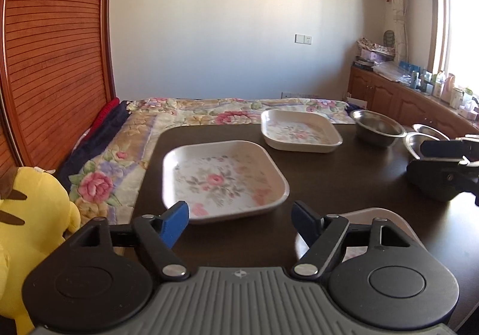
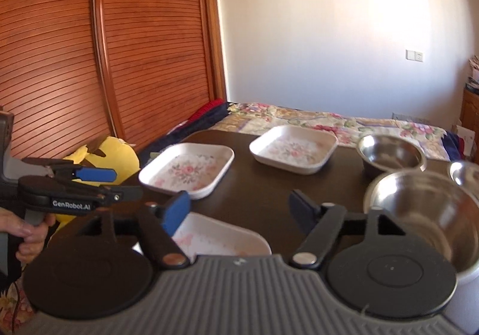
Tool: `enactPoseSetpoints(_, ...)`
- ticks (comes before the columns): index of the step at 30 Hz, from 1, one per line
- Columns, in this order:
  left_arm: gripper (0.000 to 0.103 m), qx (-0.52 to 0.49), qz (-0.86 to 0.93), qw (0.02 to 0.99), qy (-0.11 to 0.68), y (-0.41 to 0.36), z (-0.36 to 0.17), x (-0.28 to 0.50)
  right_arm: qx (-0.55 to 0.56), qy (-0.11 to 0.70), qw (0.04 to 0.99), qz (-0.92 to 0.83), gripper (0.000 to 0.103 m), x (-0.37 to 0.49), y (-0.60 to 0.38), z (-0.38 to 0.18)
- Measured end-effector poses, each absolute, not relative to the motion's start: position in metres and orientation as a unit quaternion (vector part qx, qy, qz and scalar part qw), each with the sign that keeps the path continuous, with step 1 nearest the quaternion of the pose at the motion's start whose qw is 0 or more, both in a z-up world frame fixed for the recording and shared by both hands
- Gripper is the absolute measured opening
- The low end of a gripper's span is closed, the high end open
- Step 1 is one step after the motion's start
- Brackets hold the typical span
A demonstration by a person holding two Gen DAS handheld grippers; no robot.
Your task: Organize plates and bowls
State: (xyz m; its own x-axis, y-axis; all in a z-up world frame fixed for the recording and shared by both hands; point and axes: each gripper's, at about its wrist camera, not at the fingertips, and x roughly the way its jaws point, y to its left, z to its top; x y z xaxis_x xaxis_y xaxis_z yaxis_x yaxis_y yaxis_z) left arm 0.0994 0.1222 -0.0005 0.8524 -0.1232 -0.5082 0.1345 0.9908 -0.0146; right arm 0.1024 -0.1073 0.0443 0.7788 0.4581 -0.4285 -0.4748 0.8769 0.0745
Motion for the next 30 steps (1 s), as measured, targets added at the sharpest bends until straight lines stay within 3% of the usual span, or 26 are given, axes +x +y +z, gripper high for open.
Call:
enactPoseSetpoints(9, 0.079, -0.004, -0.053, 0.96, 0.275, 0.16, -0.009, 0.142, -0.029, 0.246, 0.927, 0.281, 0.077, 0.144, -0.077, 0.05)
enactPoseSetpoints(14, 0.071, -0.011, -0.05, 0.957, 0.285, 0.175, -0.015, 0.163, -0.029, 0.275, 0.914, 0.297, 0.075, 0.167, -0.059, 0.044)
enactPoseSetpoints(25, 0.053, -0.006, -0.052, 0.952, 0.301, 0.188, -0.026, 0.194, -0.042, 0.344, 0.889, 0.299, 0.045, 0.213, -0.031, 0.02)
enactPoseSetpoints(30, 0.052, -0.015, -0.058, 0.948, 0.311, 0.192, -0.032, 0.201, -0.039, 0.363, 0.883, 0.297, 0.042, 0.226, -0.027, 0.012)
